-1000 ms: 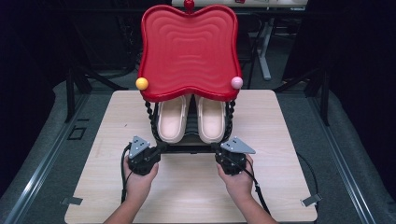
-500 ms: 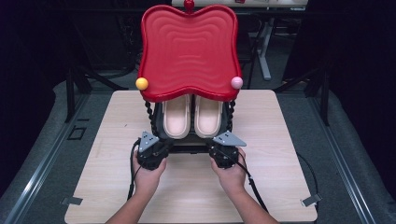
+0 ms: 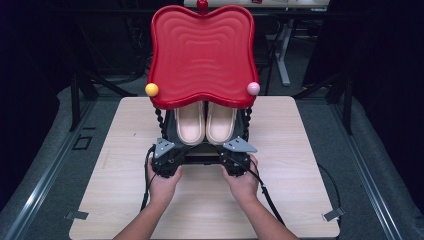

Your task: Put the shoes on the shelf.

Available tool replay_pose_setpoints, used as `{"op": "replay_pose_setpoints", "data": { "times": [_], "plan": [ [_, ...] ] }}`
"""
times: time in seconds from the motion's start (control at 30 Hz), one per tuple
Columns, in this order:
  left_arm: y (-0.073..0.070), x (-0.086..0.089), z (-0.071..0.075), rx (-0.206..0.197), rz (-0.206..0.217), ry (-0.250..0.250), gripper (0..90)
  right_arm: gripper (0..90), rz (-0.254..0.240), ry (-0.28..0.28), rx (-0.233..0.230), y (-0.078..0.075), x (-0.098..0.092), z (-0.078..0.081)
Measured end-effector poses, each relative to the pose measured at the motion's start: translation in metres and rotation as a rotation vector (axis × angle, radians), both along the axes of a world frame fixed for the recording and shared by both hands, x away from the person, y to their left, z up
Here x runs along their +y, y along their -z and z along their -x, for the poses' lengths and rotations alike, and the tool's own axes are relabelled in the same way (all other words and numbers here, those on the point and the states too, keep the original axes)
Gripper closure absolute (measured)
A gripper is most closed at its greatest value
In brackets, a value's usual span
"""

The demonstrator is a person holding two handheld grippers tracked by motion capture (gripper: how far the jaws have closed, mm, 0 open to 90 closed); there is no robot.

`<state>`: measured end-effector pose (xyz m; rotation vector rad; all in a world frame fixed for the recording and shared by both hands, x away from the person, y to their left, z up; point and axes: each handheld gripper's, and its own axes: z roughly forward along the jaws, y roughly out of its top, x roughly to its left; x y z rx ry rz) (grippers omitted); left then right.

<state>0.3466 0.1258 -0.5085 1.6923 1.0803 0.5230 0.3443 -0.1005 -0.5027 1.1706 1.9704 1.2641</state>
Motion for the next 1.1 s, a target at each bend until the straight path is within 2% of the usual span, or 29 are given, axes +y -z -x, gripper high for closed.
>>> {"op": "replay_pose_setpoints", "data": {
  "times": [0.13,0.2,0.33,0.4,0.47,0.6,0.63,0.83,1.0,1.1],
  "plan": [
    [0.0,-0.001,-0.001,-0.003,-0.012,0.002,90.0,89.2,0.004,0.005,0.004,0.0,0.0,-0.002],
    [0.0,-0.001,-0.001,-0.001,-0.001,-0.003,90.0,88.8,0.0,0.007,0.006,0.0,0.0,-0.003],
    [0.001,-0.001,0.001,-0.006,-0.006,0.0,88.6,86.5,-0.002,0.004,0.008,0.001,0.0,-0.002],
    [0.0,0.001,0.003,-0.009,-0.005,0.004,88.4,86.5,-0.002,0.003,-0.006,0.0,0.0,0.0],
    [-0.003,0.005,0.007,-0.023,-0.004,0.003,88.5,88.3,0.004,-0.002,-0.012,-0.002,-0.004,0.003],
    [-0.008,0.012,0.011,-0.045,-0.008,-0.008,89.5,90.0,0.06,0.015,-0.03,-0.003,-0.01,0.008],
    [-0.009,0.015,0.011,-0.05,-0.01,-0.012,89.7,90.0,0.06,0.023,-0.036,-0.003,-0.012,0.009],
    [-0.009,0.023,0.005,-0.049,-0.003,-0.056,89.8,90.0,0.034,0.068,-0.054,-0.011,-0.027,0.009],
    [-0.012,0.023,0.001,-0.054,-0.009,-0.073,89.8,89.7,0.008,0.118,-0.063,-0.014,-0.032,0.002],
    [-0.014,0.023,-0.003,-0.062,0.005,-0.085,89.7,87.7,-0.008,0.138,-0.063,-0.014,-0.032,-0.004]
  ]
}}
